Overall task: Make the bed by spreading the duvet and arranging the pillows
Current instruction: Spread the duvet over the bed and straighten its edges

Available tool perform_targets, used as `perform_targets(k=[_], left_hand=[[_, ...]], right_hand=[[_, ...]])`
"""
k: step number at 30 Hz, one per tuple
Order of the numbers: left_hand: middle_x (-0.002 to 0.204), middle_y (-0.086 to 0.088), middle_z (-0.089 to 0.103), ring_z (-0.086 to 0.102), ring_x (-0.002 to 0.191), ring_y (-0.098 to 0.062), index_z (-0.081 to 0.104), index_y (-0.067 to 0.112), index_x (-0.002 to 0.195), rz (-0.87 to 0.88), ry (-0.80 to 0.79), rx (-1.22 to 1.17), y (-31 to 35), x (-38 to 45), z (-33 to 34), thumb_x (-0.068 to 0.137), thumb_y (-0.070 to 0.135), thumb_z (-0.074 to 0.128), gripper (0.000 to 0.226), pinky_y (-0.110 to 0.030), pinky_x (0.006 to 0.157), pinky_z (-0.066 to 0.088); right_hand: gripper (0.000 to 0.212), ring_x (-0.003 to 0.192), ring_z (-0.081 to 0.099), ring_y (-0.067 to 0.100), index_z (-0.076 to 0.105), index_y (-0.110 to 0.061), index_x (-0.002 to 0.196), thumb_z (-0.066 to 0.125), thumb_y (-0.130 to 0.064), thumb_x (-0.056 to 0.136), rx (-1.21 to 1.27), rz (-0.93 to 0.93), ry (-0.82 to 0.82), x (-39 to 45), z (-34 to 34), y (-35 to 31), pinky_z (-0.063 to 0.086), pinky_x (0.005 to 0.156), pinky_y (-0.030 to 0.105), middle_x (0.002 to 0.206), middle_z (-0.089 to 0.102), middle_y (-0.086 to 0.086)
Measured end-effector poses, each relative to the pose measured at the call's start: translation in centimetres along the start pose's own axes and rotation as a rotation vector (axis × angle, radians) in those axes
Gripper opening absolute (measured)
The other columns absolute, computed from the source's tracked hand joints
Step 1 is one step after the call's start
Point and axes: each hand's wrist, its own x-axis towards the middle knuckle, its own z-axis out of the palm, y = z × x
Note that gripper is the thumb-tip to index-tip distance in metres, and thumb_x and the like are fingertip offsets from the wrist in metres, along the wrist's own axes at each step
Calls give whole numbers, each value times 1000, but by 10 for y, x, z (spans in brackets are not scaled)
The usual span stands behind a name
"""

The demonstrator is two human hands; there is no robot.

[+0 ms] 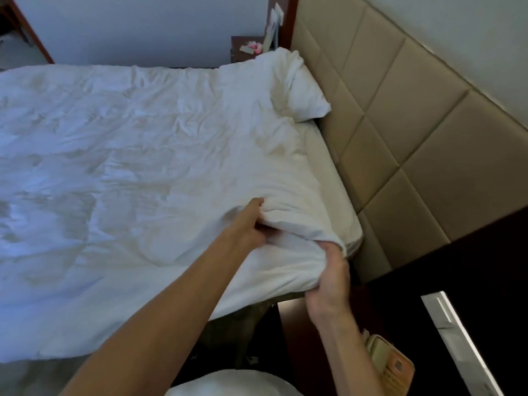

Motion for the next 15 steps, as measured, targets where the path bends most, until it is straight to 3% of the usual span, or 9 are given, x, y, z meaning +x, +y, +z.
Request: perform_targets(k=[2,5,8,10,12,15], left_hand=[[104,-20,62,58,110,-35,60,2,98,134,32,148,-9,10,27,91,8,50,13,-45,89,50],[102,-22,61,61,107,-39,58,0,100,314,-55,451,-22,0,80,89,12,47,19,-48,93,52],[90,-11,57,53,92,-23,58,1,104,569,-222,923,-49,-31,129,97,12,46,18,-21,78,43],[101,-18,61,56,99,-27,61,1,102,731,-515,1267,-77,-39,136,92,9,45,20,-25,88,42],[120,-25,61,58,112,-33,60,-2,113,539,-744,1663,-105,-43,125,93,12,47,28,-34,96,42],[130,-24,57,57,117,-36,54,-3,127,282,-1011,2080,-143,-55,107,98,13,49,34,-36,95,41]], right_hand=[[33,114,65,26,64,-8,125,55,-20,95,-122,14,-63,-7,-19,-7,50,99,44,121,70,9],[50,113,66,15,61,-18,126,66,-46,84,-369,110,-268,-13,-52,-24,50,98,36,121,70,1],[91,103,66,11,51,-24,127,84,-62,52,-456,-52,-93,-4,-86,-43,51,85,29,123,64,8],[105,111,62,11,42,-30,137,84,-66,48,-243,-143,29,6,-110,-64,52,88,35,127,60,0],[103,117,60,15,34,-38,145,82,-62,57,-151,-167,32,17,-132,-85,53,93,48,129,58,-7],[122,108,68,21,38,-30,146,91,-60,40,-429,-52,92,37,-151,-81,55,91,46,124,66,-1]])
